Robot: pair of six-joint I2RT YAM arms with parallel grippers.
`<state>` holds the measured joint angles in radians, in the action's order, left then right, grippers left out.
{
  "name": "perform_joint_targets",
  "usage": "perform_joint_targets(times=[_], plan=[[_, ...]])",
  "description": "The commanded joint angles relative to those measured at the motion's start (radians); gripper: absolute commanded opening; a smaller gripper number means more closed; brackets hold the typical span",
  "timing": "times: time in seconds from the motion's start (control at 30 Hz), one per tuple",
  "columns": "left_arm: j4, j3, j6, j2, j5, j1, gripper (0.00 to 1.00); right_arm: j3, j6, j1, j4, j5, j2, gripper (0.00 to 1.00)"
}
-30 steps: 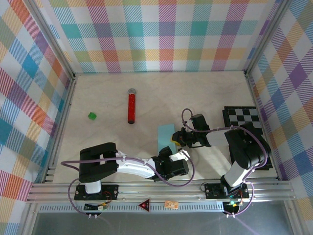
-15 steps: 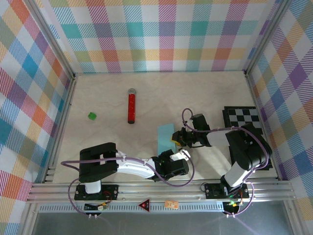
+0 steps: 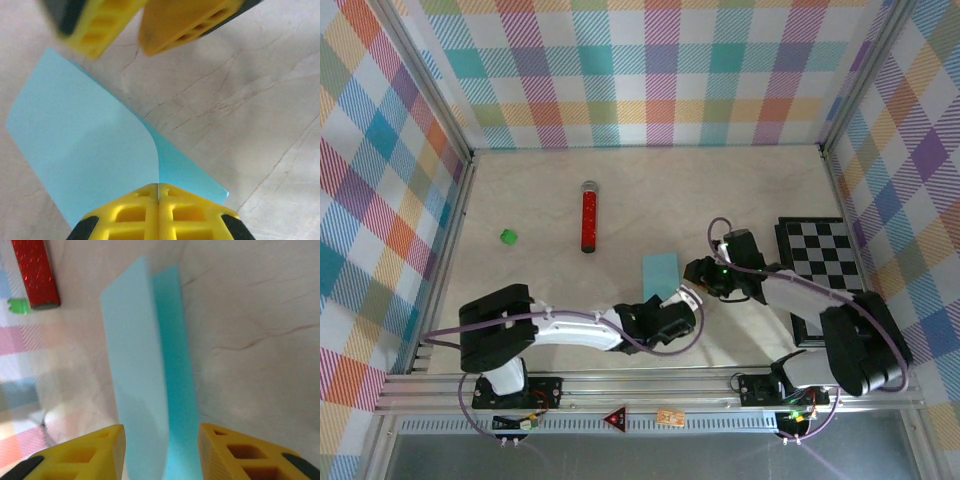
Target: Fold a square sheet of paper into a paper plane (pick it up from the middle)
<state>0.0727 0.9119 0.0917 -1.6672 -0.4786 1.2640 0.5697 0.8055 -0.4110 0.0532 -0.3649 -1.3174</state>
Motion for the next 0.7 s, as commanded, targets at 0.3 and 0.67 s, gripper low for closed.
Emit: perform_joint_targets(times=[0.3, 0.67], plan=[[-0.072, -0.068, 0.193, 0.072, 0.476, -0.205, 0.0, -0.153, -0.02, 0.039, -0.019, 0.03, 0.172, 0.47], [-0.17, -0.132, 0.276, 0.08, 0.582, -0.289, 0.0, -0.171, 0.05, -0.021, -0.178, -0.194, 0.04, 0.21]])
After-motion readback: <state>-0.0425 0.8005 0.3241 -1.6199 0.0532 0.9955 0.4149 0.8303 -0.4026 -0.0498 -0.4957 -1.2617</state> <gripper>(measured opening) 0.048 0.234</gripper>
